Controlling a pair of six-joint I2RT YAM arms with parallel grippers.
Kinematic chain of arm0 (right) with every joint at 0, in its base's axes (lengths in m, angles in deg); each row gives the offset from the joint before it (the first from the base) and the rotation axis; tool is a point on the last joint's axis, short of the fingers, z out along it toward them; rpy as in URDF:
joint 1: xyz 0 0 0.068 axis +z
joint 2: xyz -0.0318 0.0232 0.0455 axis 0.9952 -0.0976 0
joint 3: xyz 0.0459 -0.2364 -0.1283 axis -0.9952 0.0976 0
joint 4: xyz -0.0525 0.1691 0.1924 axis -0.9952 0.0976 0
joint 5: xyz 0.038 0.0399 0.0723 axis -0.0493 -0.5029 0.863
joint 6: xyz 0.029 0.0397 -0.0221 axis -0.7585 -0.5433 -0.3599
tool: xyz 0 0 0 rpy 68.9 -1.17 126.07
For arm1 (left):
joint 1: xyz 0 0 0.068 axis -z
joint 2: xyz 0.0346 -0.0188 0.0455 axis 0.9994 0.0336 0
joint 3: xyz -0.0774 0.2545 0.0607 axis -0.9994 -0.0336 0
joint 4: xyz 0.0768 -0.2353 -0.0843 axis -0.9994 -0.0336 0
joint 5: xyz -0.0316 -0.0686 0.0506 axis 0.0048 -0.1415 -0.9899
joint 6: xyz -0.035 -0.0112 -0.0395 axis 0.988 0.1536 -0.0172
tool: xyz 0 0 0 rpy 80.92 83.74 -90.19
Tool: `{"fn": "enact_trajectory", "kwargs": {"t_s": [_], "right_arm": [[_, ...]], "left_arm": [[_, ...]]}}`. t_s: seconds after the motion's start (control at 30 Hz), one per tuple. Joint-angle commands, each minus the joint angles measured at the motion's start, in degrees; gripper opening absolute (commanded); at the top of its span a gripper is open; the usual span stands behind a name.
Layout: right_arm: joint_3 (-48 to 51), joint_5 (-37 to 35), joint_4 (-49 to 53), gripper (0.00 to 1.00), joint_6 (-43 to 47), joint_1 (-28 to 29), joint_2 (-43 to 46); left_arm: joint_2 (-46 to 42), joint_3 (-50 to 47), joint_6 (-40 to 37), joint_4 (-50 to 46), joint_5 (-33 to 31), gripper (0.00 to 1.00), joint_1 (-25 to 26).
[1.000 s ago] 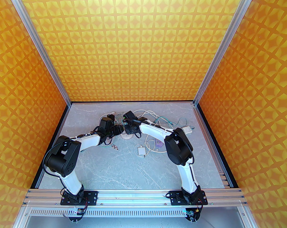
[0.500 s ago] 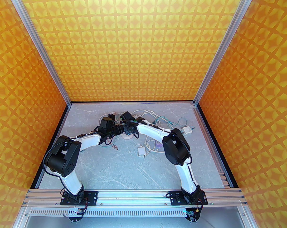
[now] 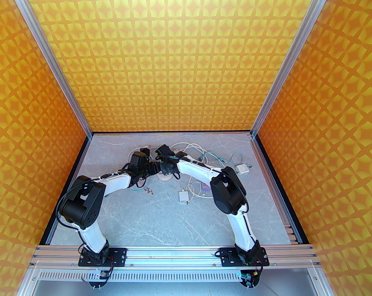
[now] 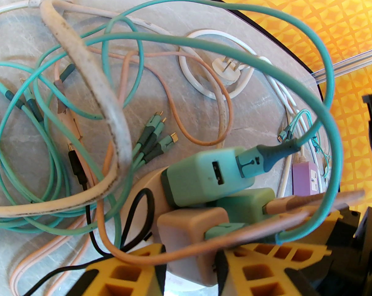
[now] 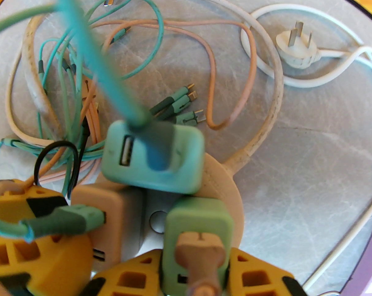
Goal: Pull the plug off the socket
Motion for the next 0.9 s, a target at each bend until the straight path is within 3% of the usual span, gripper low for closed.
{"fn": "enact_trajectory", "kwargs": {"t_s": [0.0,0.2,0.33,0.6,0.87], "right_arm": [[-3.2,1.0,-0.9,0.04,2.2,3.0,1.2],[5.0,9.9,-7.9,0.04,-2.4,-1.9,5.3],[4.5,11.2,-7.7,0.04,-2.4,-2.2,5.2],[-4.3,1.1,-0.2,0.05,3.4,3.8,1.2],[-1.4,5.1,-3.0,0.03,1.0,1.9,3.7]], "left_arm": [[5.1,-1.1,-1.8,-9.5,-3.4,0.34,1.0],[5.2,-1.1,-1.9,-10.2,-3.8,0.33,1.0],[5.5,-0.9,-2.1,-10.3,-4.0,0.33,1.0],[5.7,-0.4,-2.1,-10.5,-4.0,0.33,1.4],[5.5,-0.3,-2.9,-12.1,-4.8,0.33,1.5]]}}
